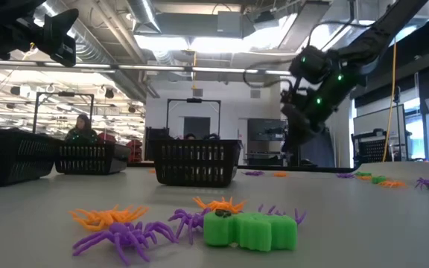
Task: Sort Halloween decoration
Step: Put the orange spider toy into the bottom right black basket
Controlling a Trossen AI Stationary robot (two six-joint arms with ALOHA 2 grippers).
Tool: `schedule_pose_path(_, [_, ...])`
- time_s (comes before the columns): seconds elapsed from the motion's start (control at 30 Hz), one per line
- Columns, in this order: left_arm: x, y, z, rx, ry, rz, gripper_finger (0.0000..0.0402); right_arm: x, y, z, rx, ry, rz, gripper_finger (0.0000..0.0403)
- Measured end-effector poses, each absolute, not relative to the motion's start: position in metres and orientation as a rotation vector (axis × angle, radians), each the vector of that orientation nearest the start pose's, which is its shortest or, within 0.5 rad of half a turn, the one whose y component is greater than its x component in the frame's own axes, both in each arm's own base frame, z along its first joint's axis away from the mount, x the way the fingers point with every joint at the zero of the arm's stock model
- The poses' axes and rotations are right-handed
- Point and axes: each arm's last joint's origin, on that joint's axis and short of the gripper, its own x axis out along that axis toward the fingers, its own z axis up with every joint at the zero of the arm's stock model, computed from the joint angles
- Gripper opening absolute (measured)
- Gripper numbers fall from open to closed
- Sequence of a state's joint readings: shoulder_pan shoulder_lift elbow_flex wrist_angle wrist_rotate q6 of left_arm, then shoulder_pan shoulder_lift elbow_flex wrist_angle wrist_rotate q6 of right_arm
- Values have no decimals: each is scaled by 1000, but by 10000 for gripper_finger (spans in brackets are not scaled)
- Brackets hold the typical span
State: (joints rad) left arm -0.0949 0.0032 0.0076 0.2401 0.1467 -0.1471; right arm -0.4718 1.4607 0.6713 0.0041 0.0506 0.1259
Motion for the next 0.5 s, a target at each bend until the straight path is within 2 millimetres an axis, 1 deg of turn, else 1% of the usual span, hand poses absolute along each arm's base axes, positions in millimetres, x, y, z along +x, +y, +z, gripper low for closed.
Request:
schedule_pose_path(0.07, [93, -13, 189, -140, -227, -258, 179, 248, -118, 169, 258, 733, -528, 2])
schedule_pose_path(0.17, [93, -13, 189, -139, -226, -258, 179, 251, -109, 168, 224, 753, -538, 8])
schedule_pose_path(0.27, [93, -13, 189, -140, -227, -258, 179, 252, -109, 163, 216, 774, -558, 24])
schedule_pose_path(0.37, [93, -13, 189, -139, -226, -258, 179, 253, -110, 157, 226, 796, -572, 58])
schedule_pose_path(0.5, [93, -13, 189, -140, -227, -258, 179, 255, -112, 144, 220, 842, -628, 116])
